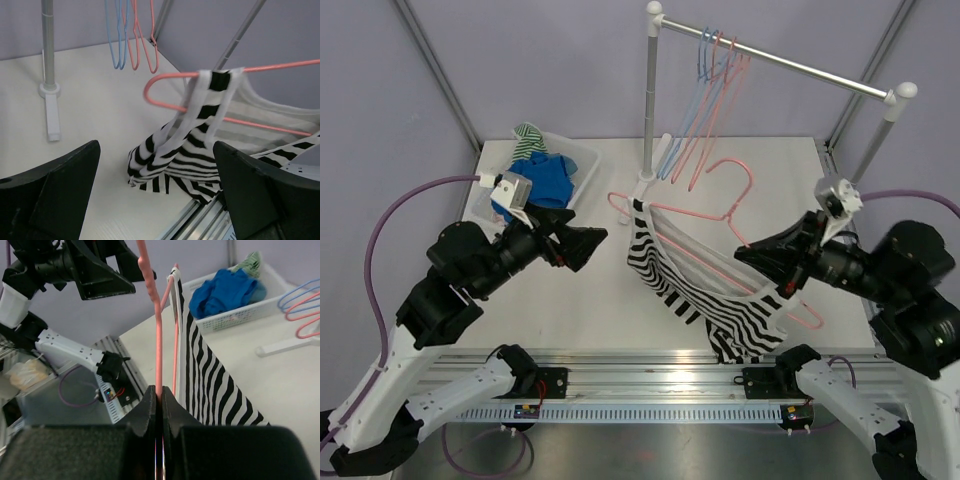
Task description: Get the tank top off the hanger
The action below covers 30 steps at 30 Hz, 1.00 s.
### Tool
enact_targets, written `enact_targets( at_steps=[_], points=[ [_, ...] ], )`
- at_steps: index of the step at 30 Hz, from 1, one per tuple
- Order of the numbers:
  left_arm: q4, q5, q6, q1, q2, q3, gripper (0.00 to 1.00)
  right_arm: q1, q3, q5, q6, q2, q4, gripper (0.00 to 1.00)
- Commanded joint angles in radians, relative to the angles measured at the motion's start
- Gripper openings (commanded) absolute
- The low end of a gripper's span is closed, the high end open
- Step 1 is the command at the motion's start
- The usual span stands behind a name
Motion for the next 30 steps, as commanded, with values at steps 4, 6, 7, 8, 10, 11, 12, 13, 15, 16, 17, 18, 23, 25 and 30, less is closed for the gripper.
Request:
enact_targets(
  at_steps=[4,6,7,8,10,11,12,13,15,16,17,18,23,25,30],
  points=[
    [0.07,-0.045,0.017,-0.006,-0.005,0.015,0.99,0.002,-0.062,-0.202,0.12,0.113,0.304,0.0],
    [0.072,-0.077,0.02,-0.006,-0.004,0.003,0.97,0.002,-0.076,-0.204,0.137,0.149,0.347,0.0],
    [0.076,-0.1,0.021,-0.006,-0.002,-0.002,0.96,0.002,-0.079,-0.204,0.152,0.16,0.36,0.0],
    [0.078,-0.108,0.026,-0.006,0.004,-0.008,0.94,0.0,-0.082,-0.208,0.16,0.17,0.375,0.0],
    [0.077,-0.14,0.03,-0.006,0.027,-0.008,0.91,0.0,-0.085,-0.216,0.175,0.189,0.409,0.0],
    [0.083,-0.148,0.035,-0.006,0.038,-0.011,0.88,0.002,-0.087,-0.219,0.18,0.196,0.418,0.0],
    [0.09,-0.153,0.037,-0.006,0.045,-0.012,0.86,0.002,-0.085,-0.219,0.183,0.2,0.432,0.0],
    [0.099,-0.157,0.032,-0.006,0.068,-0.014,0.83,0.003,-0.085,-0.218,0.187,0.208,0.436,0.0],
    [0.115,-0.151,0.026,-0.006,0.085,-0.02,0.79,0.005,-0.084,-0.215,0.186,0.219,0.436,0.0],
    [0.133,-0.151,0.023,-0.006,0.099,-0.023,0.75,0.008,-0.082,-0.207,0.181,0.222,0.435,0.0],
    [0.142,-0.151,0.023,-0.006,0.105,-0.026,0.73,0.009,-0.084,-0.205,0.18,0.223,0.433,0.0],
    [0.15,-0.151,0.024,-0.006,0.113,-0.029,0.7,0.011,-0.082,-0.205,0.177,0.231,0.43,0.0],
    [0.173,-0.151,0.027,-0.006,0.144,-0.026,0.56,0.034,-0.067,-0.162,0.137,0.254,0.386,0.0],
    [0.178,-0.151,0.027,-0.006,0.153,-0.026,0.54,0.049,-0.065,-0.144,0.117,0.263,0.38,0.0],
    [0.176,-0.131,0.021,-0.006,0.154,-0.021,0.52,0.1,-0.042,-0.07,0.059,0.288,0.334,0.0]
  ],
)
